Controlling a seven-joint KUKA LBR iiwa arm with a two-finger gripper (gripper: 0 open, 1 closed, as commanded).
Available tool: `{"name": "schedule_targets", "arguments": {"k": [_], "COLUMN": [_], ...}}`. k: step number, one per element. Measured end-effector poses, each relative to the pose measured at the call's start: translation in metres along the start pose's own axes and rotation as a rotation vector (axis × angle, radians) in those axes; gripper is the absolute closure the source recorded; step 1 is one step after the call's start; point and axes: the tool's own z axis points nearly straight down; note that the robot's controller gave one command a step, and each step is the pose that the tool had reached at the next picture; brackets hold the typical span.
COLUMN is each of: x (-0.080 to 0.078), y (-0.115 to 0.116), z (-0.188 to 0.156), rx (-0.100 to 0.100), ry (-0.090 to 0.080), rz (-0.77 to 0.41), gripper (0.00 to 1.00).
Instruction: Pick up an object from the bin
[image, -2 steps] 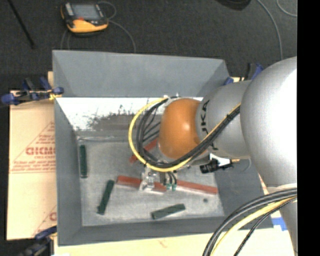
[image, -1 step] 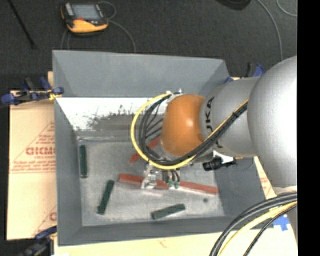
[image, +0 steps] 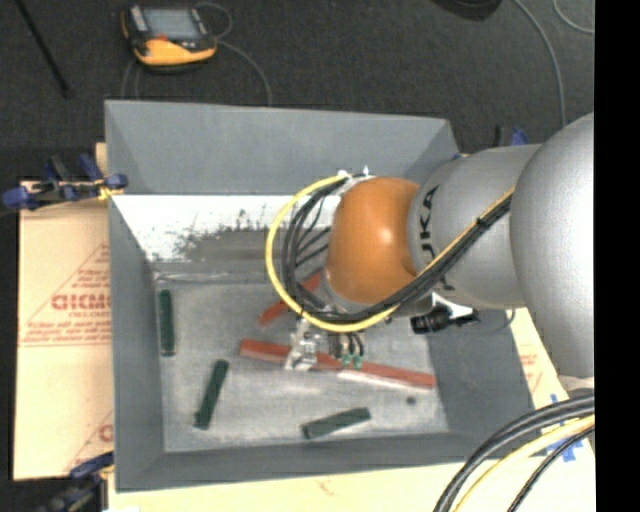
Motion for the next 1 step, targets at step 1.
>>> {"name": "schedule_targets", "arguments": {"k": [1], "x": [-0.0012], "y": [0.0002], "z": [-0.0111], "rx": [-0.001], "ry": [-0.005], "rz": [0.000], "gripper": [1.00]}}
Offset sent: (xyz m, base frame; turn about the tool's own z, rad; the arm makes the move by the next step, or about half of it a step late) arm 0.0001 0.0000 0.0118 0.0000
